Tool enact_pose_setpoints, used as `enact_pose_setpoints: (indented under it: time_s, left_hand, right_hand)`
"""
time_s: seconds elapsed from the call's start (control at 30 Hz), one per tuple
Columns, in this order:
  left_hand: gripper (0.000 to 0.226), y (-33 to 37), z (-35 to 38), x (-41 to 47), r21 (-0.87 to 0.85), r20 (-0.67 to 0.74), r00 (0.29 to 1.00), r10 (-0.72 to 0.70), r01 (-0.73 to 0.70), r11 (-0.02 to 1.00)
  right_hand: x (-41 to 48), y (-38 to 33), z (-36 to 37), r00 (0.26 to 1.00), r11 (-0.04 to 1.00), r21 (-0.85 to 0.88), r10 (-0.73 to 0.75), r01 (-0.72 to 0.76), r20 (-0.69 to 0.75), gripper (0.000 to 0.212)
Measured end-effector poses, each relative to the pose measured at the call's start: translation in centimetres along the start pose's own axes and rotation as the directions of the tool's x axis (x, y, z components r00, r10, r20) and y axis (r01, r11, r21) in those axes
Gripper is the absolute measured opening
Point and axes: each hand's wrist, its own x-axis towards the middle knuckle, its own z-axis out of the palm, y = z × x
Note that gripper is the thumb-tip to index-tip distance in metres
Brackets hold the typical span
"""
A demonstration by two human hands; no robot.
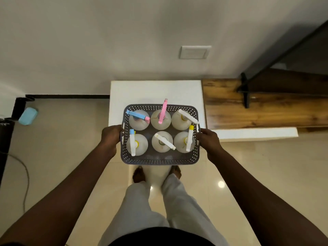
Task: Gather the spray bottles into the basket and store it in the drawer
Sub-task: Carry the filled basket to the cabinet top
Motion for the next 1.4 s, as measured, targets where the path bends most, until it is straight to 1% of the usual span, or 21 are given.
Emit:
enact_pose_setpoints:
  time_s: [0.13,0.27,0.33,0.43,0.57,0.8,0.97,1.07,1.17,1.23,1.3,1.4]
  left_hand:
    - [0.039,0.1,1.9,2.5,-0.028,0.006,1.0,-0.021,0.021,0.999]
    - [0.041,0.0,3.6,6.0,-0.018,0.011,0.999,-0.03,0.031,0.999]
    - [0.036,-0.2,4.3,8.1,-0.007,0.015,0.999,-0.035,0.035,0.999]
    - [0.021,-0.5,5.2,11.2,0.004,0.014,0.999,-0.031,0.031,1.0]
    - [0.021,-1.0,5.9,14.7,0.013,0.026,0.999,-0.028,0.028,1.0]
    - [0.014,-1.5,6.6,17.8,0.013,0.0,0.999,-0.048,0.048,0.999]
    - [0.017,-2.0,6.9,19.4,0.042,0.015,0.999,-0.034,0.033,0.999]
    - [0.017,-1.8,6.8,20.2,0.065,0.016,0.999,-0.032,0.031,0.997]
    - [0.025,-1.9,6.9,20.8,0.078,0.019,0.999,-0.035,0.033,0.996]
    - [0.026,-1.9,6.9,21.1,0.071,0.017,0.999,-0.035,0.034,0.997]
    - [0.021,-2.0,6.9,21.4,0.073,0.007,1.0,-0.027,0.027,0.997]
    - [0.02,-2.2,6.8,21.9,0.085,0.01,1.0,-0.011,0.01,0.996]
  right_hand:
    - [4.7,-1.4,0.4,0.999,0.998,-0.056,-0.008,0.01,0.034,0.021]
    - [8.6,-2.1,1.4,0.999,0.997,-0.078,0.005,-0.001,0.051,0.019]
    - [10.4,-2.1,1.9,0.999,0.996,-0.091,0.005,-0.001,0.043,0.019]
    - [12.8,-1.9,2.6,1.0,0.995,-0.104,0.003,0.0,0.03,0.018]
    - [15.4,-1.6,3.7,0.999,0.996,-0.093,-0.008,0.013,0.05,0.018]
    - [18.0,-1.5,5.1,0.998,0.995,-0.096,-0.005,0.011,0.058,0.021]
    - [19.0,-1.4,5.8,0.998,0.991,-0.131,-0.01,0.018,0.056,0.014]
    - [19.3,-1.7,6.3,0.999,0.989,-0.145,-0.025,0.031,0.044,0.019]
    - [19.8,-1.6,6.7,0.999,0.987,-0.154,-0.028,0.035,0.047,0.015]
    - [20.2,-1.4,7.0,0.998,0.987,-0.157,-0.026,0.034,0.053,0.019]
    - [20.5,-1.4,7.3,0.998,0.988,-0.153,-0.029,0.037,0.055,0.023]
    - [20.8,-1.3,7.6,0.998,0.991,-0.132,-0.025,0.031,0.049,0.024]
